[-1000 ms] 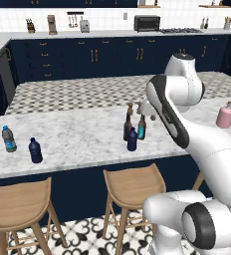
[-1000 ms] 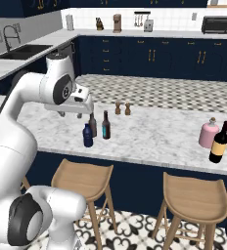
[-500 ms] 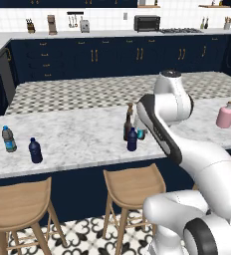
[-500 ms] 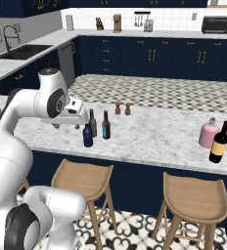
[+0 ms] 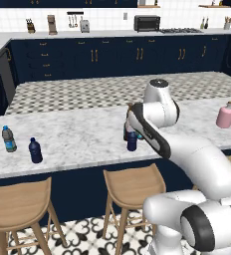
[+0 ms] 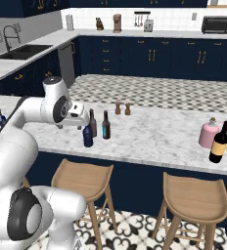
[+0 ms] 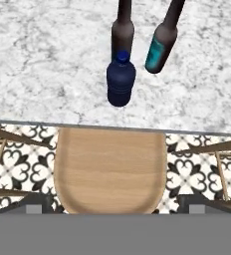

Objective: Move the plastic bottles in the middle to the plastics group, and the glass bottles in the middle to the glass group.

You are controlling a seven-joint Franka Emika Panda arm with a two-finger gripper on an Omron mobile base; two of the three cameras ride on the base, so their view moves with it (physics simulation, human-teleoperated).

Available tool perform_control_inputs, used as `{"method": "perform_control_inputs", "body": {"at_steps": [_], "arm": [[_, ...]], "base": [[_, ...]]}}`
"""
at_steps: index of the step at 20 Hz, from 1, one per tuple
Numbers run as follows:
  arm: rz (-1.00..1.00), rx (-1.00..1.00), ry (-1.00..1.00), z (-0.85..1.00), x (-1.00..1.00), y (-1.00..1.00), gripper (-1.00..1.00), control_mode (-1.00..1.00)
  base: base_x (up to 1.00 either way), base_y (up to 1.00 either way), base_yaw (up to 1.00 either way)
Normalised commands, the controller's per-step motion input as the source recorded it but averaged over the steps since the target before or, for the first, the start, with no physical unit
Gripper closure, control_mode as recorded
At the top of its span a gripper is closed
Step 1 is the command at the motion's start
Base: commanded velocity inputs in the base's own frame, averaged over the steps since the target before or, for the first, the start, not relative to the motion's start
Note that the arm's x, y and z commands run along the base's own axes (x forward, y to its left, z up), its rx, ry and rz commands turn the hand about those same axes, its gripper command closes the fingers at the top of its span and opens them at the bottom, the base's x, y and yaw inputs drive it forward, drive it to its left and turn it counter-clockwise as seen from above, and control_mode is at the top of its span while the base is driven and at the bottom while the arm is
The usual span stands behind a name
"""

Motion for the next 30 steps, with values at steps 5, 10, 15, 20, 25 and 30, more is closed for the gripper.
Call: {"method": "perform_control_inputs", "body": {"at_steps": [5, 10, 15, 20, 25, 30], "arm": [[0.0, 0.0, 0.16, -0.07, 0.59, 0.0, -1.0, -1.0], [0.0, 0.0, 0.15, -0.14, 0.45, -0.01, -1.0, -1.0], [0.0, 0.0, 0.07, -0.25, 0.19, 0.0, -1.0, -1.0], [0.0, 0.0, 0.0, -0.38, 0.08, -0.03, -1.0, -1.0], [0.0, 0.0, -0.04, -0.41, 0.05, -0.09, -1.0, -1.0], [0.0, 0.0, 0.0, -0.09, 0.43, 0.0, -1.0, -1.0]], "base": [[0.0, 0.0, 0.0], [0.0, 0.0, 0.0], [0.0, 0.0, 0.0], [0.0, 0.0, 0.0], [0.0, 0.0, 0.0], [0.0, 0.0, 0.0]]}}
